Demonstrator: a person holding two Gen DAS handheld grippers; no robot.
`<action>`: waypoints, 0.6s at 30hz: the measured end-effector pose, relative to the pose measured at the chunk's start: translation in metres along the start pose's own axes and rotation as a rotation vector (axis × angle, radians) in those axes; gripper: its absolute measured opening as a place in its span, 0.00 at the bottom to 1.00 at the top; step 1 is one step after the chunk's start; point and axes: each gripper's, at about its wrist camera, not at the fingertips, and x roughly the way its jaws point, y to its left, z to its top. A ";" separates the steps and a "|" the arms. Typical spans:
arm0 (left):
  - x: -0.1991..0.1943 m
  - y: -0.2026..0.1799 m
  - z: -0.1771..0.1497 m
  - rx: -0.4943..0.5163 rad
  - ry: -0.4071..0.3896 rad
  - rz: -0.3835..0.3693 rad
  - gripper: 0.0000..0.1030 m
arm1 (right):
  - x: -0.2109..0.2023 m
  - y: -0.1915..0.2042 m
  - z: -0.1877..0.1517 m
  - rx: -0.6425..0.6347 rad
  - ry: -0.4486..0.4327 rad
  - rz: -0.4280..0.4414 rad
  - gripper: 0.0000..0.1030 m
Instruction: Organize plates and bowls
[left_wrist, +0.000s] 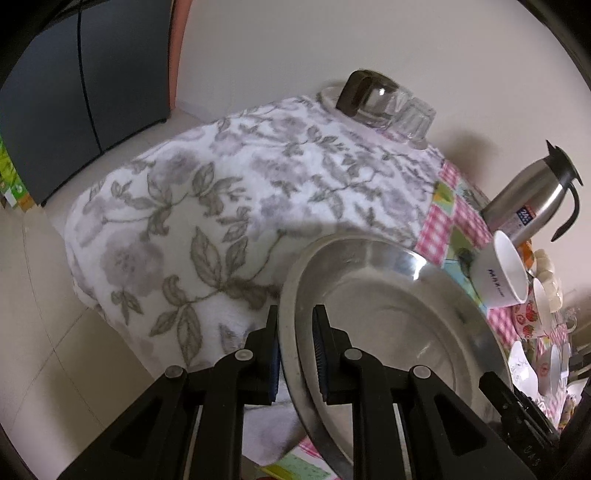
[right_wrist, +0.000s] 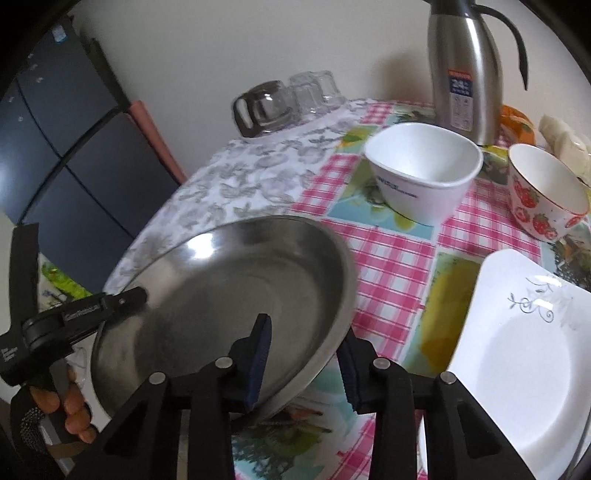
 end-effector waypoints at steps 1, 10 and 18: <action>-0.004 -0.003 0.000 0.007 -0.008 0.004 0.16 | -0.003 0.001 0.000 -0.010 0.000 -0.013 0.36; -0.028 -0.032 0.006 0.047 -0.039 -0.021 0.16 | -0.040 -0.010 0.006 -0.017 -0.079 -0.023 0.36; -0.070 -0.086 0.016 0.120 -0.113 -0.080 0.16 | -0.102 -0.030 0.018 -0.008 -0.226 -0.055 0.36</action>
